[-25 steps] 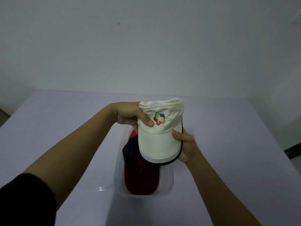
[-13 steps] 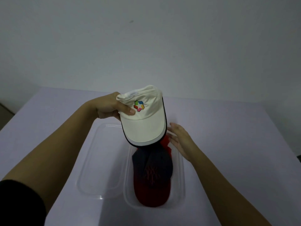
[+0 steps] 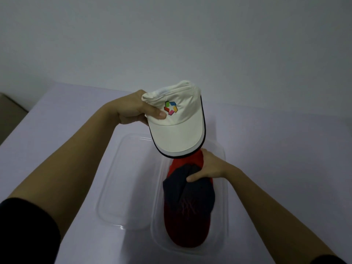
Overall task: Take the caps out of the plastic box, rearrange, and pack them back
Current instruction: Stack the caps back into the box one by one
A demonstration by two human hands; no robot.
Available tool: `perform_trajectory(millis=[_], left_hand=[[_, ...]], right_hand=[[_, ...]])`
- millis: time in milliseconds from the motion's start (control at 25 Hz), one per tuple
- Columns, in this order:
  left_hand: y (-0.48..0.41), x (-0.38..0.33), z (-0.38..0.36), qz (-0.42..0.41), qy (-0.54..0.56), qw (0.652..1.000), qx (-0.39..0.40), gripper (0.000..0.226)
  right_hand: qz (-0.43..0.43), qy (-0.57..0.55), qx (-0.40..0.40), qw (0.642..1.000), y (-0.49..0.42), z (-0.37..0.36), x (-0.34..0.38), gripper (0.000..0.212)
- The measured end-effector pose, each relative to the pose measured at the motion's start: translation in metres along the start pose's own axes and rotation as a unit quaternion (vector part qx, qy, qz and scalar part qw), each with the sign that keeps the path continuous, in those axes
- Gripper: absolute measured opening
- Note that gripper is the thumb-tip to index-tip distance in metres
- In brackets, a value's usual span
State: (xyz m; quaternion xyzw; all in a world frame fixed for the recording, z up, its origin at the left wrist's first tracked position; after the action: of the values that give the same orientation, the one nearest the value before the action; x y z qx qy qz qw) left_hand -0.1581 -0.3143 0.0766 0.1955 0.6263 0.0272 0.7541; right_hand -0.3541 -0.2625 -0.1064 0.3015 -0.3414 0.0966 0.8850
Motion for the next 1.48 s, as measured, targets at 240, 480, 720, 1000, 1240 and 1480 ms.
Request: perform_trajectory(millis=[240,480,720,1000,1240,1480], left_hand=[[-0.012,-0.015,0.000,-0.046,-0.024,0.996,-0.070,0.025],[-0.025,-0.029,-0.046,-0.178,-0.240,0.952,-0.071,0.024],[-0.028,0.018,-0.109,-0.191,-0.392,0.898,0.067,0.017],[-0.039,0.080,-0.101,-0.024,-0.330,0.941,0.068,0.012],[-0.043,0.092,-0.102,0.038,-0.255,0.962,0.088,0.029],[-0.048,0.090,-0.112,-0.100,-0.478,0.867,0.102,0.028]], right_hand=[[0.117,-0.034,-0.074,0.990,0.056,0.021,0.063,0.117],[0.151,0.054,-0.129,0.979,0.099,0.032,0.080,0.129],[0.186,0.063,-0.135,0.971,0.113,0.033,0.087,0.131],[0.174,0.033,-0.227,0.957,0.111,0.066,0.073,0.078],[0.122,0.178,-0.226,0.950,0.052,0.097,0.016,0.055],[0.088,0.345,-0.168,0.919,0.023,0.090,0.013,0.028]])
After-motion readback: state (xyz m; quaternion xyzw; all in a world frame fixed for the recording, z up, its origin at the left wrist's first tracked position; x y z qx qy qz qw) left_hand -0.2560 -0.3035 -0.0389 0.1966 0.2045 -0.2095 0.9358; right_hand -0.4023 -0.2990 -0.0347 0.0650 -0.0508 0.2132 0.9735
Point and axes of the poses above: each hand's wrist, its own y-axis away from the middle knuckle, its own z-axis out of the back of the hand, x = y × z, the point moved 10 cm from there along -y, towards the middle knuckle, and after that the axes turned 12 degrees about -x, right-handed, at the moved point
